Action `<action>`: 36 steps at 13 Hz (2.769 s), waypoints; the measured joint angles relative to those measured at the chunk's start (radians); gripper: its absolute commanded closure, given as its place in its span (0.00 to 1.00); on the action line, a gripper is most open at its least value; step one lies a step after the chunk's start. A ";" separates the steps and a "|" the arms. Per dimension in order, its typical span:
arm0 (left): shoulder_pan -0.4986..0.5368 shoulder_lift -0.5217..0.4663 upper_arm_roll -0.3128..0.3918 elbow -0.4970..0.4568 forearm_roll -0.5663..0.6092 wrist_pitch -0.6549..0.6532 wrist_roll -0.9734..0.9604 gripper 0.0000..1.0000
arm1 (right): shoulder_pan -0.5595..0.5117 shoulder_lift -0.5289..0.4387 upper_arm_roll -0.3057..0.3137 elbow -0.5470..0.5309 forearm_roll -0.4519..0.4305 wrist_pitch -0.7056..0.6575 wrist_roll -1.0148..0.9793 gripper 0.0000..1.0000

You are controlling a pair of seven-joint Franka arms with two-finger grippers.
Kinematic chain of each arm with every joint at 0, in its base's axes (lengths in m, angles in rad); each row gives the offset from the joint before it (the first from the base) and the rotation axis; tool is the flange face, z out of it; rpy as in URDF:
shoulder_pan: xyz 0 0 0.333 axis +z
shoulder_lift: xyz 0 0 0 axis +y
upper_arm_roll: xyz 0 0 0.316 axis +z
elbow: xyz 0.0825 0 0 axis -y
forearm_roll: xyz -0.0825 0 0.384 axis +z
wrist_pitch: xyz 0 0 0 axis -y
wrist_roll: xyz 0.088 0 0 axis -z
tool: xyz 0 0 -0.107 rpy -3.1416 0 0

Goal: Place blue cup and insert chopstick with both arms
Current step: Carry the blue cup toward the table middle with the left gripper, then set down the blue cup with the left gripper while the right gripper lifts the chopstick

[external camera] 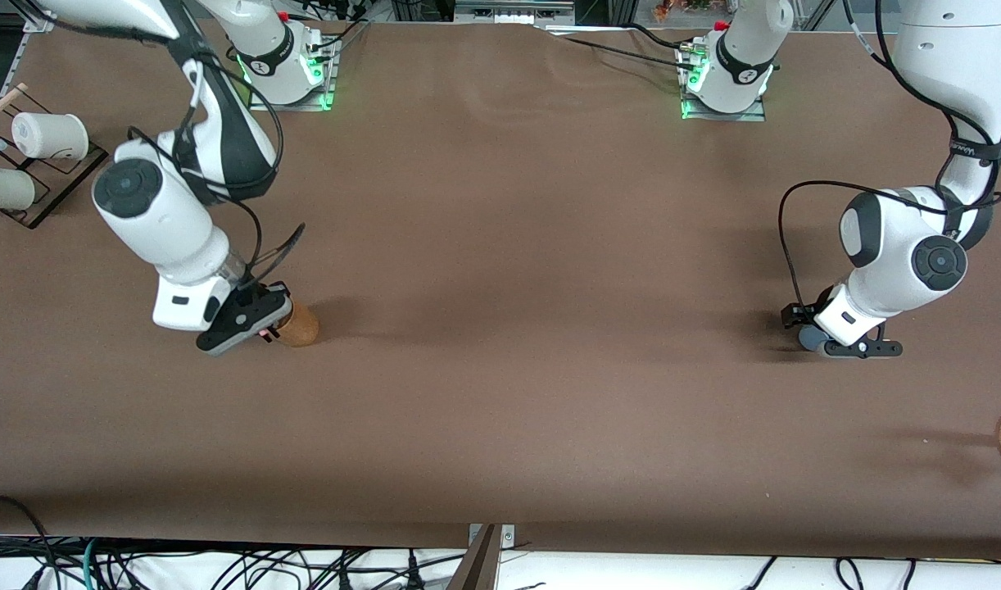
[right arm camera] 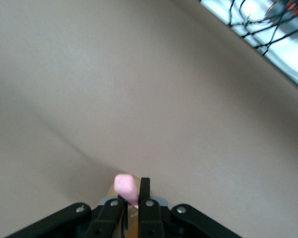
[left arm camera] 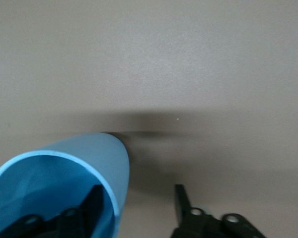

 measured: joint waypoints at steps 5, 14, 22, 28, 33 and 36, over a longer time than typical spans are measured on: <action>-0.001 -0.005 0.005 0.065 0.000 -0.109 0.000 1.00 | -0.001 -0.122 0.012 0.156 0.091 -0.321 -0.022 1.00; -0.512 0.018 -0.030 0.358 -0.111 -0.318 -0.615 1.00 | 0.000 -0.173 0.023 0.216 0.263 -0.348 -0.046 1.00; -0.824 0.345 -0.021 0.690 -0.111 -0.368 -1.043 1.00 | 0.007 -0.104 0.045 0.214 0.265 -0.319 -0.045 1.00; -0.842 0.407 -0.005 0.756 -0.111 -0.369 -1.103 0.27 | 0.008 -0.074 0.082 0.211 0.266 -0.302 -0.043 1.00; -0.817 0.395 -0.004 0.795 -0.144 -0.387 -1.102 0.00 | 0.008 -0.059 0.096 0.211 0.267 -0.282 -0.028 1.00; -0.758 0.316 -0.001 0.831 -0.213 -0.539 -1.058 0.00 | 0.046 -0.044 0.115 0.211 0.267 -0.257 0.044 1.00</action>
